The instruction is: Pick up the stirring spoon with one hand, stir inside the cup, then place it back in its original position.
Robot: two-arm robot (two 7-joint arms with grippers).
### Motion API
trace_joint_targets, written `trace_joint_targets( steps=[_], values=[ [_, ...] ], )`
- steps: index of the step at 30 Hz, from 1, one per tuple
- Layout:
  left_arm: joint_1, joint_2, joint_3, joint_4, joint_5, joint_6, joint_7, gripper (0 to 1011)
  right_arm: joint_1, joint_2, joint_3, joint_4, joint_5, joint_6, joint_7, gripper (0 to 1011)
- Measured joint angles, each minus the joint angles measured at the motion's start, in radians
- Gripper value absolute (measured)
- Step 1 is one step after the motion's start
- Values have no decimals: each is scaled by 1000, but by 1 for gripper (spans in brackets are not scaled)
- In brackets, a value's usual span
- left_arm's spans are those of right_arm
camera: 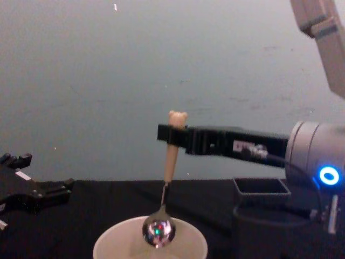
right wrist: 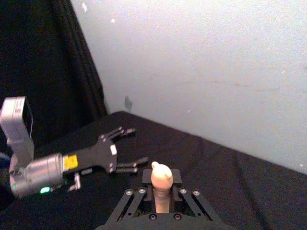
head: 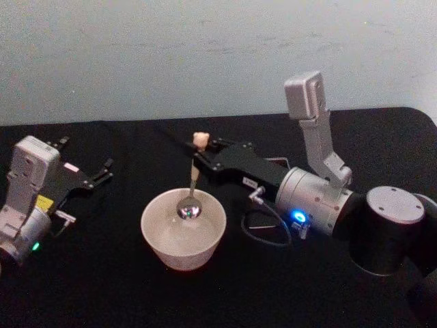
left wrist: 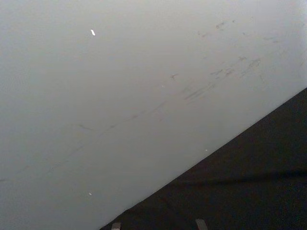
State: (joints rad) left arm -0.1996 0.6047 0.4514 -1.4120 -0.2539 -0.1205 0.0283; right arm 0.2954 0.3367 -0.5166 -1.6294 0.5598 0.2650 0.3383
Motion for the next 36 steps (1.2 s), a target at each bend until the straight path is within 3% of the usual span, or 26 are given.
trace_joint_targets(
  steps=[16,36],
  values=[
    [0,0,0,0,0,0,0,1001,-15,4,75,-85,76,40,-89,226],
    [0,0,0,0,0,0,0,1001,-75,72,177,-194,173,31,-179,226]
  ],
)
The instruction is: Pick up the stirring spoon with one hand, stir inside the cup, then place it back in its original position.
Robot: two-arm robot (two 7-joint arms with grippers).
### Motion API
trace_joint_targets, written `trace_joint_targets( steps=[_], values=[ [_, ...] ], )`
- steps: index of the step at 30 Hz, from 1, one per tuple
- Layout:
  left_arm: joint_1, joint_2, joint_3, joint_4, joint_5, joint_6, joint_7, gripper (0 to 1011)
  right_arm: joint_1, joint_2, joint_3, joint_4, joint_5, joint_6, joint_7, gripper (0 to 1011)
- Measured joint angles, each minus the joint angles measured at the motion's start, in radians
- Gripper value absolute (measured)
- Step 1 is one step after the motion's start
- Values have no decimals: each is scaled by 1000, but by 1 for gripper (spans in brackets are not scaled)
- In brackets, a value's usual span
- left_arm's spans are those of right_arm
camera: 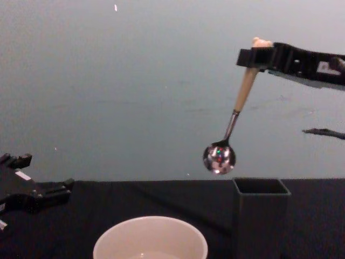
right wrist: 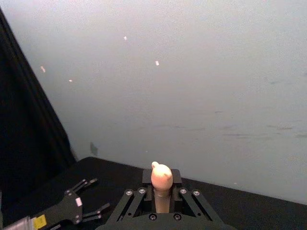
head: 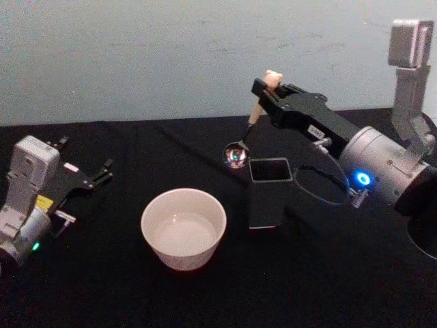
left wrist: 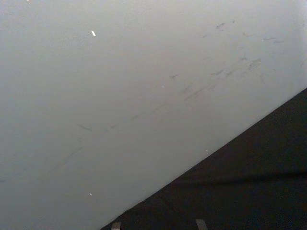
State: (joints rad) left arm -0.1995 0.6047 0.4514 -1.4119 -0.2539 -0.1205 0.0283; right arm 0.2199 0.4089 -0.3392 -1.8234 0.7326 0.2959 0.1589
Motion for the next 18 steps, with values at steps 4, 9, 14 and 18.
trace_joint_targets(
  steps=[4,9,14,18],
  values=[
    [0,0,0,0,0,0,0,1001,-16,14,21,-15,11,-8,-19,226],
    [0,0,0,0,0,0,0,1001,-32,25,43,-21,21,-11,-44,226],
    [0,0,0,0,0,0,0,1001,-48,28,58,-24,30,-11,-73,226],
    [0,0,0,0,0,0,0,1001,-54,24,62,-23,33,-8,-92,226]
  ],
)
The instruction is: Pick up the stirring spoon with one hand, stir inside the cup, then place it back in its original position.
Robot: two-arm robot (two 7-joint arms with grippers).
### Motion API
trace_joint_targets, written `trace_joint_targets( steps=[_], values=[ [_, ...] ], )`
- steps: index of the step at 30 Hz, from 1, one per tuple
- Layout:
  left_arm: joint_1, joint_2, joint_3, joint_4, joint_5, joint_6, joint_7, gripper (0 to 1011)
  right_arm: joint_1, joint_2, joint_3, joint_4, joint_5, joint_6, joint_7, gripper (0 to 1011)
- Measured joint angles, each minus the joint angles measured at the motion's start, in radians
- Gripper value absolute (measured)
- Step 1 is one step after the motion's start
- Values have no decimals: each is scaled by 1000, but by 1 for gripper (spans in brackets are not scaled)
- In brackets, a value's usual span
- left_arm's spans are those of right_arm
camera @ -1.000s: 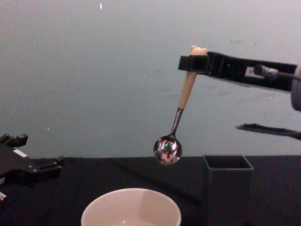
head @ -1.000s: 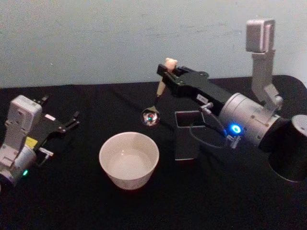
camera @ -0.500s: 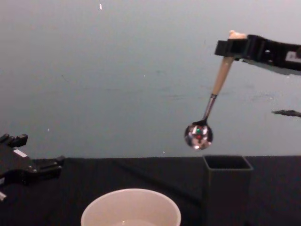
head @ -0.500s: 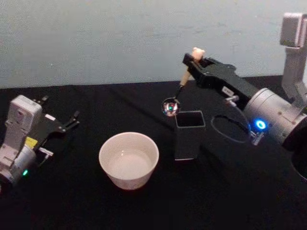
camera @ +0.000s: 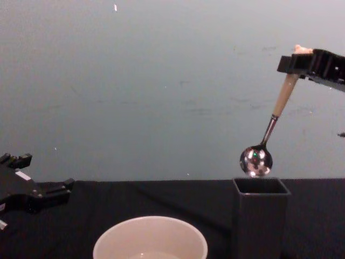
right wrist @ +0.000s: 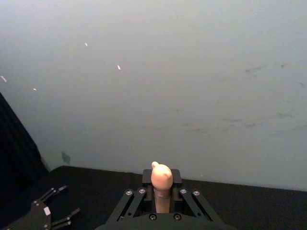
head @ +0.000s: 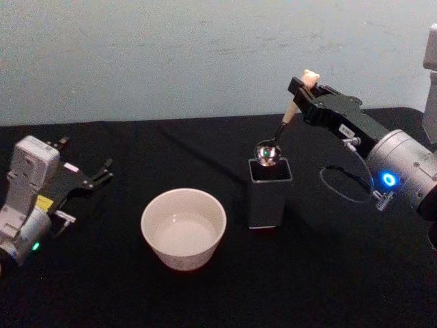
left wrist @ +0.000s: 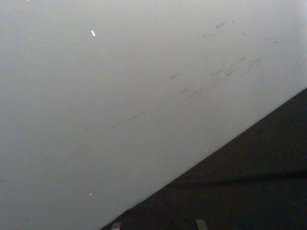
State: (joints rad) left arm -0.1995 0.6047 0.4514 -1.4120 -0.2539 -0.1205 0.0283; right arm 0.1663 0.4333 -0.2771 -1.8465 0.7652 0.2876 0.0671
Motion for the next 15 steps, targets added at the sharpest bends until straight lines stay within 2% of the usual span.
trace_joint_targets(
  steps=[15],
  values=[
    [0,0,0,0,0,0,0,1001,-10,-21,-3,30,4,23,-39,226]
  ],
)
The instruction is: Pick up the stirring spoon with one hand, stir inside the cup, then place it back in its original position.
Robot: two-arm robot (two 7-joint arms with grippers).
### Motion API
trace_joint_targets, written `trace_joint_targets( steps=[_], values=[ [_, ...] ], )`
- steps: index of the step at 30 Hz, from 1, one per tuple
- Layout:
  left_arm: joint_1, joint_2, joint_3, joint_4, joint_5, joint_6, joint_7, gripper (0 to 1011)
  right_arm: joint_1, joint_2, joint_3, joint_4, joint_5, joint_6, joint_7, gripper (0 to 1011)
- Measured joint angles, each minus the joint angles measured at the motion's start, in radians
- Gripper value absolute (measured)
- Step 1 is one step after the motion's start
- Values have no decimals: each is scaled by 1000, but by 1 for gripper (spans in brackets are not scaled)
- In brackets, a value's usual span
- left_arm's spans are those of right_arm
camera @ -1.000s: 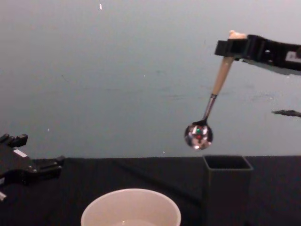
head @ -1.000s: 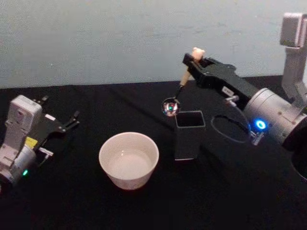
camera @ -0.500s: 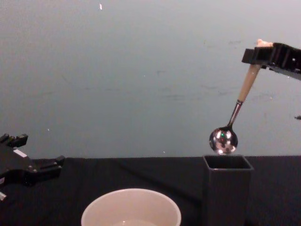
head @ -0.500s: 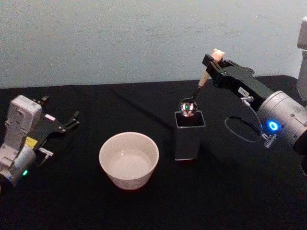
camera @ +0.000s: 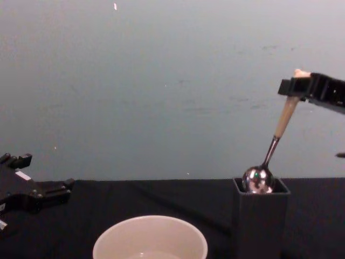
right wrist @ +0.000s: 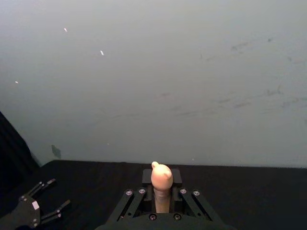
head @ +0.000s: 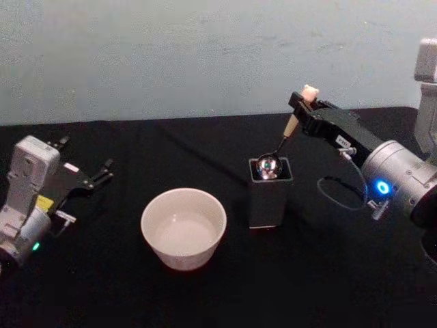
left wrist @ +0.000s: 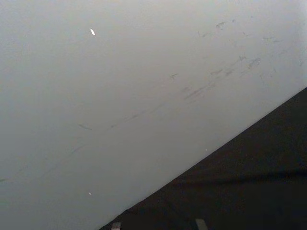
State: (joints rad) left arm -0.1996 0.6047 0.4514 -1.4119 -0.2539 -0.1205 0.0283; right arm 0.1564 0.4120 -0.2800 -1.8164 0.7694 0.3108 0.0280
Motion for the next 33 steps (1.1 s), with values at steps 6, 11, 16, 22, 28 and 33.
trace_joint_targets(
  steps=[6,11,16,22,28,33],
  values=[
    [0,0,0,0,0,0,0,1001,3,-14,-8,16,-1,8,-16,226],
    [0,0,0,0,0,0,0,1001,5,-22,-14,25,-13,12,-27,226],
    [0,0,0,0,0,0,0,1001,6,-34,-16,37,-28,19,-42,226],
    [0,0,0,0,0,0,0,1001,4,-46,-15,51,-47,28,-50,226],
    [0,0,0,0,0,0,0,1002,-1,-56,-7,66,-63,38,-50,226],
    [0,0,0,0,0,0,0,1001,-3,-64,-1,77,-73,44,-49,226]
  ],
)
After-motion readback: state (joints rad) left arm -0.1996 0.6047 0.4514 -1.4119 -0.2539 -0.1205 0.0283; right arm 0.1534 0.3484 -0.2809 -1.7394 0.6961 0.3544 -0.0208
